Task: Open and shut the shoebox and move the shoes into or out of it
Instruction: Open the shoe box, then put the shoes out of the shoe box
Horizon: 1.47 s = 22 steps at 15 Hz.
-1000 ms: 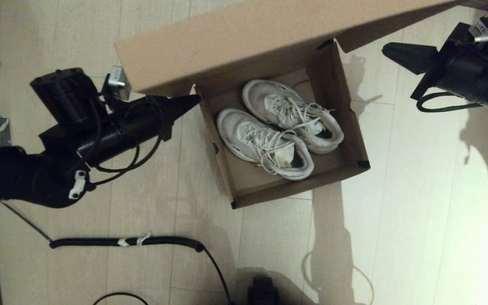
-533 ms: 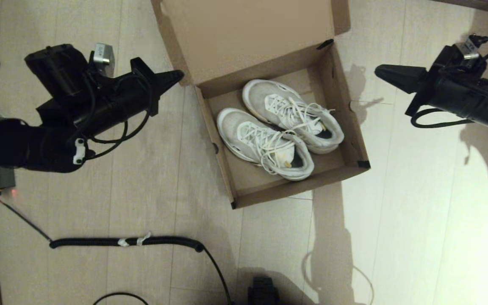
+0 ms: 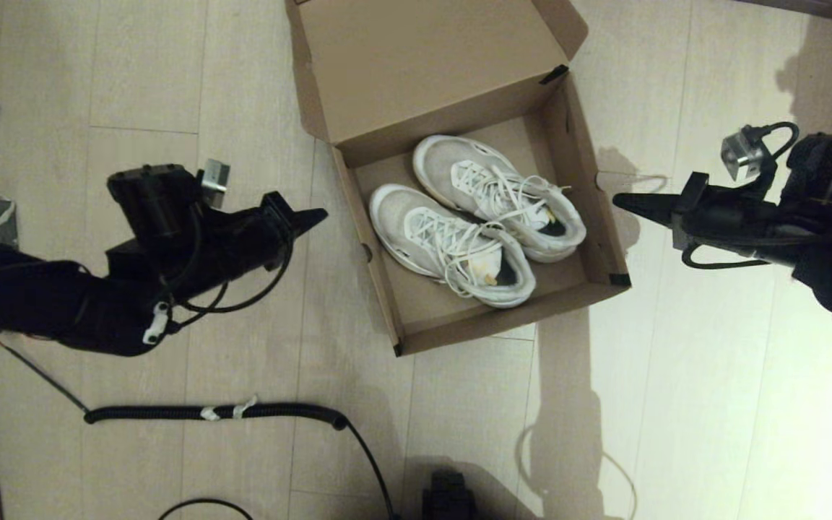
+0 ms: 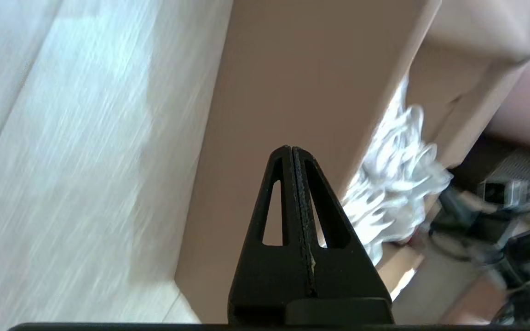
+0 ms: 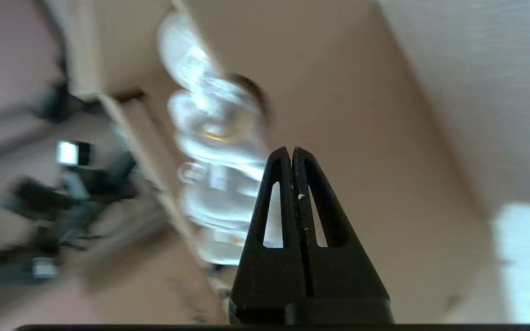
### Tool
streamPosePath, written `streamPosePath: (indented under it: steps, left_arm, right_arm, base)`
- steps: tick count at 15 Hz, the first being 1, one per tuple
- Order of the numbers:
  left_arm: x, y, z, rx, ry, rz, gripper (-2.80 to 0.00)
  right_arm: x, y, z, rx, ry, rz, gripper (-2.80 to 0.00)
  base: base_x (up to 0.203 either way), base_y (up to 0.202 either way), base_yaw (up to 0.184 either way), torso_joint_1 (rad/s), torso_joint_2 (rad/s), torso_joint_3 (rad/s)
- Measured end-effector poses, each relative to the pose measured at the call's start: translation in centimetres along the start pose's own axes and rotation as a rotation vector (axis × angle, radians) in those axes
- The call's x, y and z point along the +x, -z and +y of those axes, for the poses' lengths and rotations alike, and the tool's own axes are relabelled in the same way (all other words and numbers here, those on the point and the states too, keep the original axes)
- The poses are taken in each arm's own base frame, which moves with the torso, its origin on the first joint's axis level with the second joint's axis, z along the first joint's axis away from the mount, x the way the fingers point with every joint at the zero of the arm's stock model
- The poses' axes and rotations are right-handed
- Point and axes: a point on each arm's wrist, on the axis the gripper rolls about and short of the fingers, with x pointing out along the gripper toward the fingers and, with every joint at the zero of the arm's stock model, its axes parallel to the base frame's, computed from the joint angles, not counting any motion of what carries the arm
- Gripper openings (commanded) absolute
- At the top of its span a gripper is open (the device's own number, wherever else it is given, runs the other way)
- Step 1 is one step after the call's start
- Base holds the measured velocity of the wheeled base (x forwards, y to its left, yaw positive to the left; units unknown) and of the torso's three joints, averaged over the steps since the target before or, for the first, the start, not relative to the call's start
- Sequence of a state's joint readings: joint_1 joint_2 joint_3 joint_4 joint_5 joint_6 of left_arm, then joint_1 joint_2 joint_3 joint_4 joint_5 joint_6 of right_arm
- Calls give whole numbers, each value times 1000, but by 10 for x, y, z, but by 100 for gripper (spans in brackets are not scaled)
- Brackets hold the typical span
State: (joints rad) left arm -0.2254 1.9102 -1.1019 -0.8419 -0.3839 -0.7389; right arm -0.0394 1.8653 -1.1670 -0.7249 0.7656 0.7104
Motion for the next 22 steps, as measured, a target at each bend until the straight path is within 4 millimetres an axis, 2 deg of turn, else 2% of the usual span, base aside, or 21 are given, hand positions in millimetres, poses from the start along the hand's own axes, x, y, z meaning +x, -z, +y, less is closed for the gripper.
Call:
streamPosePath:
  steps: [6,10,16,22]
  left_arm:
    - [11,29,-5,12,-18,50,-280]
    - [19,42,-2,27,-40,74,-280]
    - [25,49,-1,23,-39,93,-280]
    - [24,50,2,21,-44,98,-280]
  right_arm:
    - [4,5,-25,-113,98,-18,-280]
    - [5,15,-31,-127,125,1,-280]
    - [1,42,-17,-104,117,66,-280]
    - [-26,79,4,-89,123,152,-280]
  base:
    - [0,0,0,0,0,0]
    - [0,0,0,0,0,0]
    - [0,0,0,0,0,0]
    - [0,0,0,0,0,0]
